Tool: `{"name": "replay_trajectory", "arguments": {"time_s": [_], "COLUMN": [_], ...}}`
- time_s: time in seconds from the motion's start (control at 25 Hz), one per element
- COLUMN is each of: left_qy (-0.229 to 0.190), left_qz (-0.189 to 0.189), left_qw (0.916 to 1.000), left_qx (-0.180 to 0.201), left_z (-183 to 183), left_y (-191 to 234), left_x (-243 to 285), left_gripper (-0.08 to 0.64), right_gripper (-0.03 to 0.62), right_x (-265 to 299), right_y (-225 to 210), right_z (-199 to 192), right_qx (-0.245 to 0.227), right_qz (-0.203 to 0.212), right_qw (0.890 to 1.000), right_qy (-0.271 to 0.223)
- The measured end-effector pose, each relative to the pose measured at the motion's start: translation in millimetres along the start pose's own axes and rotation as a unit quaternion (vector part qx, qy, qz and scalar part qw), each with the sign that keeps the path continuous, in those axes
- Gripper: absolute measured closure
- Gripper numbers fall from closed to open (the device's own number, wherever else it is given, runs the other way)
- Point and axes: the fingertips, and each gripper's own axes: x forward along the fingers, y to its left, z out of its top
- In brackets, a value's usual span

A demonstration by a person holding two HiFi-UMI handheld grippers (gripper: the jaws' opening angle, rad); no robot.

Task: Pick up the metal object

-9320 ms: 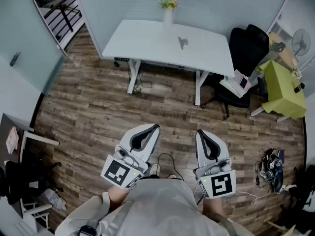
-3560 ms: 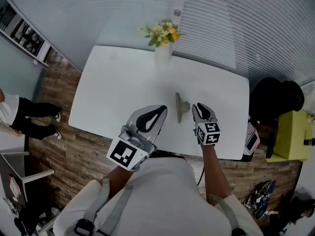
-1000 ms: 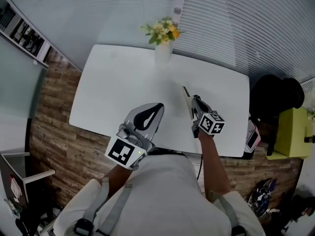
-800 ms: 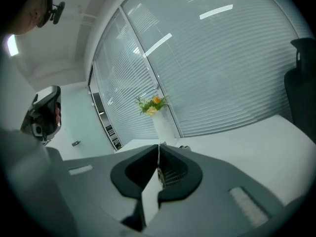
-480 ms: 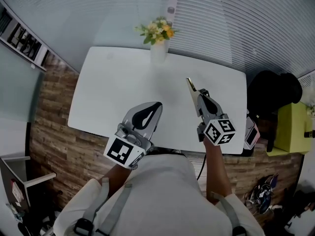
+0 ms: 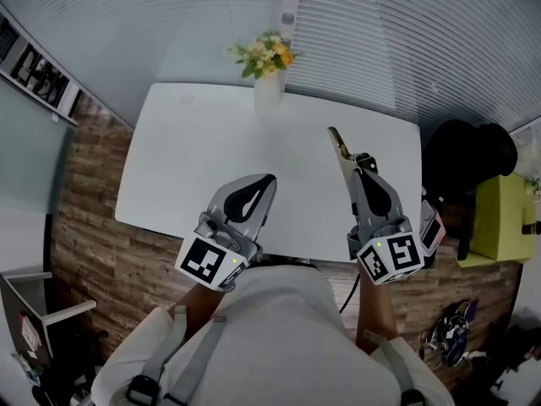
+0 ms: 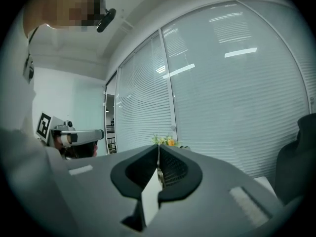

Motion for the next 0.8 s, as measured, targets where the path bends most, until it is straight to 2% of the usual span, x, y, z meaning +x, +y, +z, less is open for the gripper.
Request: {"name": "replay_trajectory", "arguments": {"time_s": [0.36,0.8], "left_qy": [-0.009,-0.008], "left_qz": [-0.001,-0.003], "left_qw": [0.9999,0.9999], "left_qx": [0.006,0.009], "left_z": [11.0,13.1], "left_y": [-2.2,-1.3], "left_x": [2.6,7.7], "left_gripper": [0.558,0.558], "right_gripper": [0.581,0.581], "right_x": [-25.1,-31.2], "right_y": [23.6,24.0], "right_z": [40.1,47.3], "right_qx": [-0.068,-0.083], "right_qz": [-0.011,-0.018], "right_qw": [0.997,0.996], "right_qy": [-0.026,-0.032]}}
